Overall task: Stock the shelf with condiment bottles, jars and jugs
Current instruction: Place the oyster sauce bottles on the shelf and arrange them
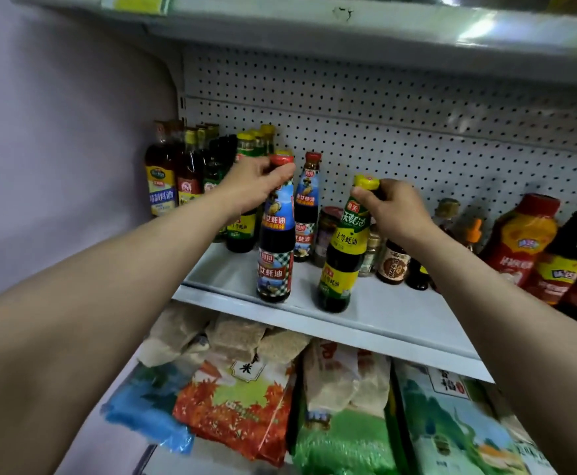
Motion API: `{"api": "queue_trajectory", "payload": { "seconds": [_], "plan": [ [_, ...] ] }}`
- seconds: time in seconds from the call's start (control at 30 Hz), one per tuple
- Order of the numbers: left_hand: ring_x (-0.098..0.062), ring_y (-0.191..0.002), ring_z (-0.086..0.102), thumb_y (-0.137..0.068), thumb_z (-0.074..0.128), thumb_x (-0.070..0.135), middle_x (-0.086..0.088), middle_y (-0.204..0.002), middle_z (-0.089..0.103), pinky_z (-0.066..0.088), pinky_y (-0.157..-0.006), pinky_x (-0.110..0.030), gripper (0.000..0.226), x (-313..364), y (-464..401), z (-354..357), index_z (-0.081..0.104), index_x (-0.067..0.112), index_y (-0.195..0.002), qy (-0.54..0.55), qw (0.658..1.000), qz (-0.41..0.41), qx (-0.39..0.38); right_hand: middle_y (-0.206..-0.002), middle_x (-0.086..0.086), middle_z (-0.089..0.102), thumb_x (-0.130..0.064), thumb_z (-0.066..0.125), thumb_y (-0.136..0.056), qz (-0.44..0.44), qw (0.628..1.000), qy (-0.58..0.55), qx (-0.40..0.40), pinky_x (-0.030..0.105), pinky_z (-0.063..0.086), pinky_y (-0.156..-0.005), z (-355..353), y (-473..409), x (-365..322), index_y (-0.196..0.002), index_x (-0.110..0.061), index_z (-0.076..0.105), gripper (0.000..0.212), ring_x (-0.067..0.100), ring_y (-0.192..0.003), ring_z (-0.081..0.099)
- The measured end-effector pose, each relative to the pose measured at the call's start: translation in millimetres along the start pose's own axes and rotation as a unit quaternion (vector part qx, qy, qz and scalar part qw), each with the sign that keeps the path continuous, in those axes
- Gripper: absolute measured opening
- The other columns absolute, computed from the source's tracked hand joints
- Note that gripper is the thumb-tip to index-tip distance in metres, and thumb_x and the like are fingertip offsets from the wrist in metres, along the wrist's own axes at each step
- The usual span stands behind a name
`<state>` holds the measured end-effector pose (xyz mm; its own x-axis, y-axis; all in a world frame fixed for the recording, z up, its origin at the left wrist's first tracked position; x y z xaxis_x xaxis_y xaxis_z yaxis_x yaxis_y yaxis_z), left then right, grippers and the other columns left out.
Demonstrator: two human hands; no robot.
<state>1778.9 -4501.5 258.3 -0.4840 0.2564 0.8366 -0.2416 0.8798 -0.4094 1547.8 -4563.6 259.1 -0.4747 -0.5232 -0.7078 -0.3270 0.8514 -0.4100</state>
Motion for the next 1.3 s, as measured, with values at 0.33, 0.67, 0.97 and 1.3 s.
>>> {"api": "queue_trajectory", "payload": {
  "seconds": [0.33, 0.67, 0.97, 1.3],
  "plan": [
    [-0.013, -0.093, 0.064, -0.094, 0.061, 0.038, -0.002, -0.112, 0.069, 0.048, -0.074, -0.020, 0.035, -22, -59, 33, 0.065, 0.014, -0.120, -0.001, 1.000, 0.017, -0.013, -0.106, 0.001, 0.071, -0.037, 0.061, -0.096, 0.035, 0.999, 0.012, 0.023, 0.037, 0.055, -0.078, -2, -21, 22, -0.111, -0.018, 0.064, 0.024, 0.015, -0.090, 0.066],
    [-0.011, -0.096, 0.064, -0.088, 0.066, 0.045, 0.003, -0.108, 0.069, 0.050, -0.076, -0.022, 0.029, -45, -90, 64, 0.066, 0.027, -0.111, 0.060, 0.998, 0.015, -0.034, -0.102, -0.002, 0.074, -0.048, 0.064, -0.090, 0.074, 0.995, -0.057, 0.029, 0.044, 0.058, -0.086, 12, -6, 50, -0.105, -0.026, 0.068, 0.026, 0.017, -0.098, 0.071],
    [-0.016, -0.107, 0.061, -0.082, 0.076, 0.032, 0.006, -0.114, 0.066, 0.045, -0.087, -0.030, 0.036, -67, -84, 75, 0.059, 0.032, -0.114, 0.064, 0.982, -0.074, -0.164, -0.118, -0.003, 0.071, -0.017, 0.080, -0.080, 0.135, 0.982, -0.130, -0.031, 0.034, 0.055, -0.092, 43, 28, 91, -0.128, -0.017, 0.059, 0.052, 0.016, -0.111, 0.066],
    [-0.015, -0.100, 0.062, -0.072, 0.085, 0.030, 0.003, -0.115, 0.066, 0.050, -0.088, -0.030, 0.058, -63, -80, 84, 0.056, 0.020, -0.121, -0.001, 0.997, -0.034, -0.076, -0.125, 0.002, 0.067, -0.011, 0.080, -0.080, 0.176, 0.977, -0.114, -0.041, 0.046, 0.051, -0.101, 68, 44, 113, -0.137, -0.015, 0.051, 0.064, 0.021, -0.112, 0.065]
  ]
}}
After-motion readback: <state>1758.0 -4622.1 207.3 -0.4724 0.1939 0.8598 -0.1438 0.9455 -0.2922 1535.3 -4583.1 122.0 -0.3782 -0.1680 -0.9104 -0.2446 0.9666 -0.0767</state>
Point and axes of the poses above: each hand's wrist, its own y-axis away from the middle knuckle, its own z-axis out of the palm, x = y × z, the point moved 5 cm from there along -y, towards the middle knuckle
